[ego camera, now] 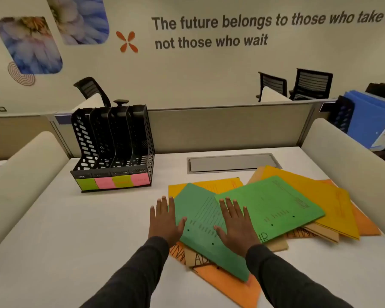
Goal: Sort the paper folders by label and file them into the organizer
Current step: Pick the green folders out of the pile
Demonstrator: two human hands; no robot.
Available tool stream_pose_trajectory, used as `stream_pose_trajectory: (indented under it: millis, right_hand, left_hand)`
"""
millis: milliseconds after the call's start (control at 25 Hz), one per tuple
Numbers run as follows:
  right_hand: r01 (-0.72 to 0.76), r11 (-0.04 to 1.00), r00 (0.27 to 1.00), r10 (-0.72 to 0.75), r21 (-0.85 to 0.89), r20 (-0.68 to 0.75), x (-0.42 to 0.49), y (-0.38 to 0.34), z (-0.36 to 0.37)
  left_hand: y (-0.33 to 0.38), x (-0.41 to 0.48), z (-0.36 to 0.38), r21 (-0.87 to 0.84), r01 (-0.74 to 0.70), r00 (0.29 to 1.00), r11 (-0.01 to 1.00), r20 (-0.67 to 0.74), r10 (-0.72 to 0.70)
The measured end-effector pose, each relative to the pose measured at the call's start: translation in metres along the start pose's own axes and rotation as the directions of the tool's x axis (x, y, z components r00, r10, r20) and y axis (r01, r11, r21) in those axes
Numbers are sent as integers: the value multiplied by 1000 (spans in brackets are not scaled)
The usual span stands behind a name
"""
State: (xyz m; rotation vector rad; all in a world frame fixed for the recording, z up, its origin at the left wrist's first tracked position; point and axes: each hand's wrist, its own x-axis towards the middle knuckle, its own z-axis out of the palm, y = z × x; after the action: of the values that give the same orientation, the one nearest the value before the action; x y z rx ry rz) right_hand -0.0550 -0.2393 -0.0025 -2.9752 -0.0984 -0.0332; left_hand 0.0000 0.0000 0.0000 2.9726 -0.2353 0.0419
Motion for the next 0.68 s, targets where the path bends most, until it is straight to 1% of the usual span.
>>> stream_pose_trajectory:
  millis: [80,240,360,480,680]
  right_hand:
    - [-21,1000,998,21,-6,58,-15,0,14]
    - [-59,998,989,61,-18,136,-48,7,48]
    - [-59,998,981,64,-33,183,-62,8,62]
    - [-55,998,979,59,-22,195,-65,9,65]
    - [-43,999,980,41,5,195,-65,15,68]
  left_hand:
    - [0,-15,14,15,14,996,1000,83,-15]
    - [0,-47,50,-40,41,988,998,148,-35]
    - [5,-61,66,-77,52,989,996,142,-41]
    - [10,-72,77,-178,98,987,979,140,-74]
    - [11,-79,87,-202,128,987,971,127,-103]
